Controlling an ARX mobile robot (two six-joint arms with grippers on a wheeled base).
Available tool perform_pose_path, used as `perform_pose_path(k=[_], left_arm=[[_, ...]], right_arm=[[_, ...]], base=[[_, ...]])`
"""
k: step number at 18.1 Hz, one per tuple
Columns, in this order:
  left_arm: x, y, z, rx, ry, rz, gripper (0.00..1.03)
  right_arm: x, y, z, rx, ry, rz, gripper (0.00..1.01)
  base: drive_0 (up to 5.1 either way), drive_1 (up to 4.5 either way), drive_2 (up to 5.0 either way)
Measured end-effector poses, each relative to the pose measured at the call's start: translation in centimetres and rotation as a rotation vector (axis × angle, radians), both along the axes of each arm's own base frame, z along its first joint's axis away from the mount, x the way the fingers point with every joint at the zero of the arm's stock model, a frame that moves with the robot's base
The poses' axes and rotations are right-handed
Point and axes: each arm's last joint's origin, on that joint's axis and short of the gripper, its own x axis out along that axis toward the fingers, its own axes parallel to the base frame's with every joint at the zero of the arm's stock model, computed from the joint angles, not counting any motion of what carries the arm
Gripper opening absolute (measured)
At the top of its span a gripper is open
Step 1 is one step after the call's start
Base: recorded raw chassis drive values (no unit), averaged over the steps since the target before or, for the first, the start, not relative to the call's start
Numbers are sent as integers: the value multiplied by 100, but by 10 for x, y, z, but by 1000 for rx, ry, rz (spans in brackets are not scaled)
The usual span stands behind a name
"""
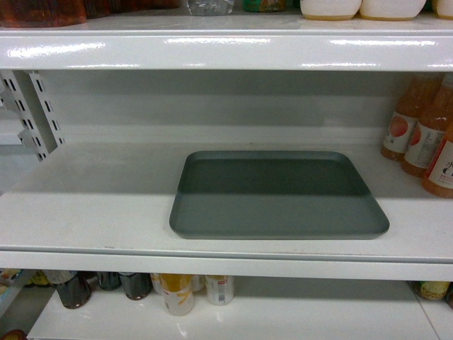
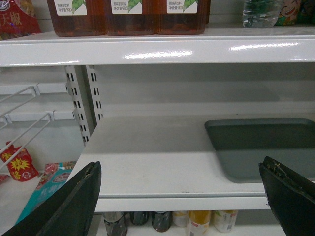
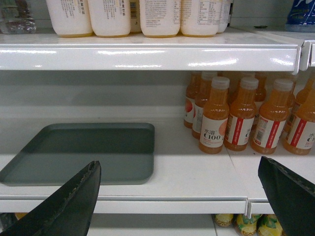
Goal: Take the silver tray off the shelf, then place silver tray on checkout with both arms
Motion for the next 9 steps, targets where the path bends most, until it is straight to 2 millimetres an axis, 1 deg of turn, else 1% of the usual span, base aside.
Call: perform_pose_path(k=[1, 2, 3, 4, 5, 6, 7, 9], left_arm=[[0, 0, 0, -2, 6, 3, 98], [2, -2, -2, -62, 230, 99, 98], [15, -4, 2, -96, 310, 160, 98], [32, -5, 5, -133, 352, 160, 98], [53, -9, -3, -169, 416, 128, 98], [73, -13, -11, -163, 468, 113, 98], [96, -22, -22, -151, 513, 75, 98], [128, -40, -37, -123, 554, 9, 98]], right_arm=[[0, 0, 0, 0, 0, 0, 98], [0, 0, -2, 1, 85, 42, 98], [4, 0, -4, 17, 192, 112, 98], [19, 2, -2, 37, 272, 215, 98], [37, 7, -7, 37, 326, 269, 98], [53, 9, -13, 42, 380, 280, 98], [72, 13, -21, 42, 444, 285, 98], [99, 19, -37, 62, 548, 317, 98]], base=[[0, 0, 0], [0, 0, 0], [0, 0, 0], [0, 0, 0], [0, 0, 0], [0, 0, 0], [0, 0, 0], [0, 0, 0]])
